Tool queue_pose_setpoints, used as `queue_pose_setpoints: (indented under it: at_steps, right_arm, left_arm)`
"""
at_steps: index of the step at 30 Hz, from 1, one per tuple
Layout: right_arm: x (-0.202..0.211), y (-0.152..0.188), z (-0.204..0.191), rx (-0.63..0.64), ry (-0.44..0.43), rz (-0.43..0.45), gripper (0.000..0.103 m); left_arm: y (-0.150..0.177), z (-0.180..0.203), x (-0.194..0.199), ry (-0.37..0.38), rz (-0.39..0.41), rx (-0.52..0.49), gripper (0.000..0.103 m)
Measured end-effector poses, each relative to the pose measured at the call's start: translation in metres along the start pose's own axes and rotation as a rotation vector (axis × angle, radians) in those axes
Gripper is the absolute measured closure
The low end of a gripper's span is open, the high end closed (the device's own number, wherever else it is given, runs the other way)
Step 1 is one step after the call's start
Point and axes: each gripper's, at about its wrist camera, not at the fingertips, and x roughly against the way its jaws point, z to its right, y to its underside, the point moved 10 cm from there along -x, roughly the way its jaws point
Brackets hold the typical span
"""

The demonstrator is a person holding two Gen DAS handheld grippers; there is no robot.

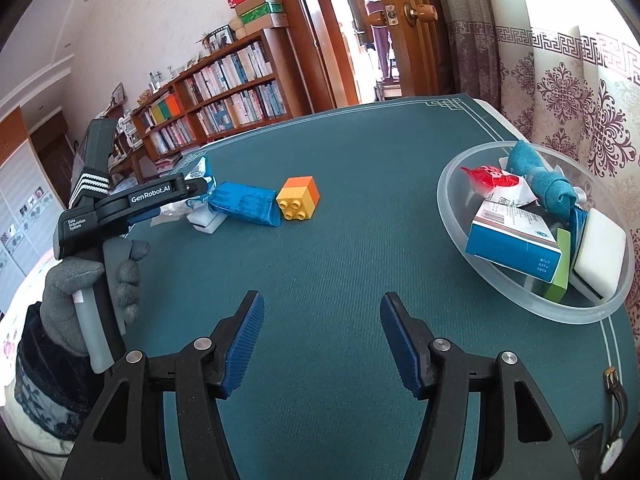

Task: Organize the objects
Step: 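Withdraw both grippers from the bowl back over the table, then grasp the white plastic-wrapped pack with the left gripper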

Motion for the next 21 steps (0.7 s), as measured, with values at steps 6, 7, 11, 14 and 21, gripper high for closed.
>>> queue_pose_setpoints:
  at_steps: [6,7,11,14,21]
  right_arm:
    - [-0.007,0.003,-0.003,-0.002,-0.009,-0.017,0.041]
    - [-0.008,0.003,-0.004,-0.001,-0.011,-0.021,0.041]
    - [-0.012,0.005,-0.012,0.008,-0.025,-0.029,0.041]
    - [-0.014,0.006,-0.017,0.016,-0.033,-0.033,0.041]
    - [-0.022,0.007,-0.029,0.025,-0.056,-0.054,0.041]
  left_arm:
    - [0.007,-0.023,-0.001,-0.026,-0.016,0.032,0.001]
    - [0.010,-0.027,0.000,-0.031,-0.019,0.033,0.001]
    - [0.020,-0.052,0.006,-0.075,-0.027,0.018,0.001]
    - [0.030,-0.072,0.012,-0.100,-0.035,0.022,0.001]
    - [0.040,-0.101,0.030,-0.118,-0.020,0.068,0.001]
